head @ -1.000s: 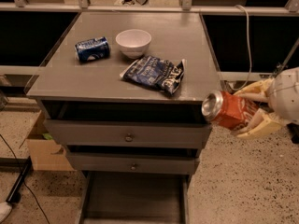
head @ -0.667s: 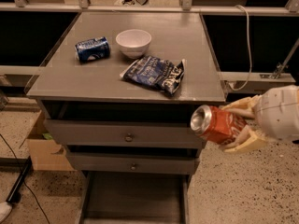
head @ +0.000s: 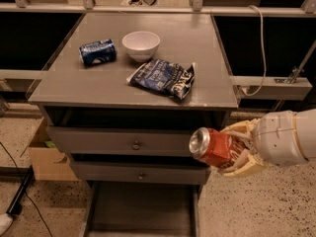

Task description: Place coke can into bottom drawer

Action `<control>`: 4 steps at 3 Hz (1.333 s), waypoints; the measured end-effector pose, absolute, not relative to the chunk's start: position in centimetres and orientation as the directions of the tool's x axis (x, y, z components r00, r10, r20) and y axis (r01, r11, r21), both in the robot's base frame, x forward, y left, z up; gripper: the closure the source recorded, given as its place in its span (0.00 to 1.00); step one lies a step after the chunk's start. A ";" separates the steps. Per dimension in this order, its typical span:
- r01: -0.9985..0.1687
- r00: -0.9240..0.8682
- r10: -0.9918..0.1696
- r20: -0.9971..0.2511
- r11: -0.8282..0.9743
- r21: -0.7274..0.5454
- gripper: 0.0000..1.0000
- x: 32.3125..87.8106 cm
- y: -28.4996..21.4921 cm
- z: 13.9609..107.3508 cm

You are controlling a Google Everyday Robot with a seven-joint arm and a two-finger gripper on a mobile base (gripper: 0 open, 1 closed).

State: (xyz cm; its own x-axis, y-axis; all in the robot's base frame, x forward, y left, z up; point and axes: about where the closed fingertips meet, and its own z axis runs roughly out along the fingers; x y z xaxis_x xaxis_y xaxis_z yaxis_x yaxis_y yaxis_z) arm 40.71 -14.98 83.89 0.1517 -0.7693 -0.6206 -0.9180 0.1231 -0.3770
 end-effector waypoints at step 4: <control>-0.931 0.054 -0.807 -0.587 0.171 -0.321 1.00 40.7 -8.6 71.9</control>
Offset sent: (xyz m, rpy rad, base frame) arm -0.0094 0.0509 -0.0960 -0.0325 0.0372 -0.0751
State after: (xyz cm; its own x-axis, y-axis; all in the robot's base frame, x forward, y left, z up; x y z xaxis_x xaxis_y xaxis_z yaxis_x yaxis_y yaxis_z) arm 40.70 -8.64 71.94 0.0540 -0.8075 -0.5874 -0.9314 0.1713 -0.3211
